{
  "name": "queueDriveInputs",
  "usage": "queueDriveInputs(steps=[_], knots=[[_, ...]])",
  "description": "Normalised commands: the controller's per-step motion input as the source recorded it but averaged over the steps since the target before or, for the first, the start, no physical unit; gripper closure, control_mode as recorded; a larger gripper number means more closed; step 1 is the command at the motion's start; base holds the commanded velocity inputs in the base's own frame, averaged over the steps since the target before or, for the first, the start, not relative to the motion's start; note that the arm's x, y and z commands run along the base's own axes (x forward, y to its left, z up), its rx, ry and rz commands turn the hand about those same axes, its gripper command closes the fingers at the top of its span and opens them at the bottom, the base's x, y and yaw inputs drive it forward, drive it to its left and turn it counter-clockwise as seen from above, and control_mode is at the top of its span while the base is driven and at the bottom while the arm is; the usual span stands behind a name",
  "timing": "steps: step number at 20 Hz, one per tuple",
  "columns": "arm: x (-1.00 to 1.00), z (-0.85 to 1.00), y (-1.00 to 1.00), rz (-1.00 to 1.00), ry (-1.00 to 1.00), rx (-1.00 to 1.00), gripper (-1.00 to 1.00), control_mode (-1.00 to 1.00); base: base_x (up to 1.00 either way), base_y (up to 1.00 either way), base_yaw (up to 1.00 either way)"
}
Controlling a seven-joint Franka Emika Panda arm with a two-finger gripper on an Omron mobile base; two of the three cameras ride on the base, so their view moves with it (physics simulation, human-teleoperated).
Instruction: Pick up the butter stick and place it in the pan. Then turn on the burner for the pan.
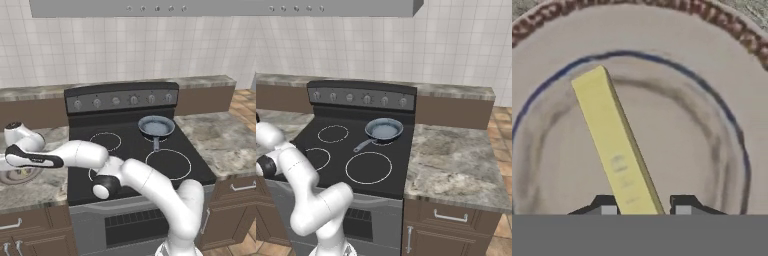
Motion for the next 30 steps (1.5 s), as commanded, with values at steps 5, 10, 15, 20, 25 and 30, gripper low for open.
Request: queueDriveInputs(steps=[5,10,15,20,25,30], knots=[[0.00,0.27,-0.23,0.00,0.01,0.00,1.00,-1.00,0.00,0.00,0.00],[-0.08,0.53,-0.39,0.00,0.00,0.00,1.00,-1.00,0.00,0.00,0.00],[-0.12,0.26,-0.64,0.00,0.01,0.00,1.00,-1.00,0.00,0.00,0.00],[-0.07,0.24,-0.86,0.00,0.02,0.00,1.00,-1.00,0.00,0.00,0.00],[-0.08,0.31,-0.89,0.00,0.00,0.03,1.00,-1.00,0.00,0.00,0.00],[-0.12,0.54,-0.69,0.00,0.00,0.08,1.00,-1.00,0.00,0.00,0.00]])
